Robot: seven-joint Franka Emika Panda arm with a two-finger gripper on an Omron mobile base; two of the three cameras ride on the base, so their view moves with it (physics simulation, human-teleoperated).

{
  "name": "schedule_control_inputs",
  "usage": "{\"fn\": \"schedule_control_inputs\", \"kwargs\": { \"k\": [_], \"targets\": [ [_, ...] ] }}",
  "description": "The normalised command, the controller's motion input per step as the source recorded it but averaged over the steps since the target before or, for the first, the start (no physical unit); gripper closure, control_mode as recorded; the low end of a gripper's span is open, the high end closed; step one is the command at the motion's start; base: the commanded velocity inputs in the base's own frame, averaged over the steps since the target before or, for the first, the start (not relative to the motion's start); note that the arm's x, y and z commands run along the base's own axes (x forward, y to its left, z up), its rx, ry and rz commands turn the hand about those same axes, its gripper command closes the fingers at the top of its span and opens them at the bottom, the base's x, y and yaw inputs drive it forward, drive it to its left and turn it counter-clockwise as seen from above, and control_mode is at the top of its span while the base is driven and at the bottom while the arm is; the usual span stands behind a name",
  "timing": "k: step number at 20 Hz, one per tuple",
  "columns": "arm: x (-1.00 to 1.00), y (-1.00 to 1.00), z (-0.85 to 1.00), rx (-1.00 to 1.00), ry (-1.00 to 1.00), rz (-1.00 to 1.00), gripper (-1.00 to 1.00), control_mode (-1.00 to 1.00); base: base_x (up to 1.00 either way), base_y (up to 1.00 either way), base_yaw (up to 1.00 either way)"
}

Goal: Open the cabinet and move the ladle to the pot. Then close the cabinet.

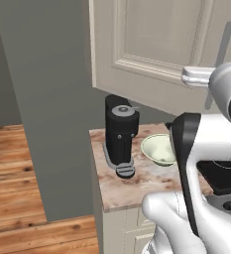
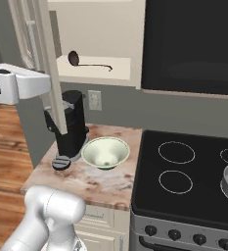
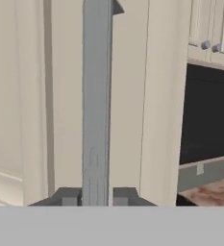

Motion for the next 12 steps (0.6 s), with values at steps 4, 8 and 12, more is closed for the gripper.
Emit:
{"fn": "schedule_control_inputs", "kwargs": {
  "k": [4, 8, 12],
  "targets": [
    [-0.42, 0.13, 0.00, -0.03, 0.05, -0.07, 1.00, -1.00, 0.00, 0.00, 0.00],
    [-0.28, 0.14, -0.08, -0.03, 0.01, -0.05, -1.00, -1.00, 0.00, 0.00, 0.00],
    [-0.06, 0.03, -0.26, -0.01, 0.00, -0.01, -1.00, -1.00, 0.00, 0.00, 0.00]
  ]
}}
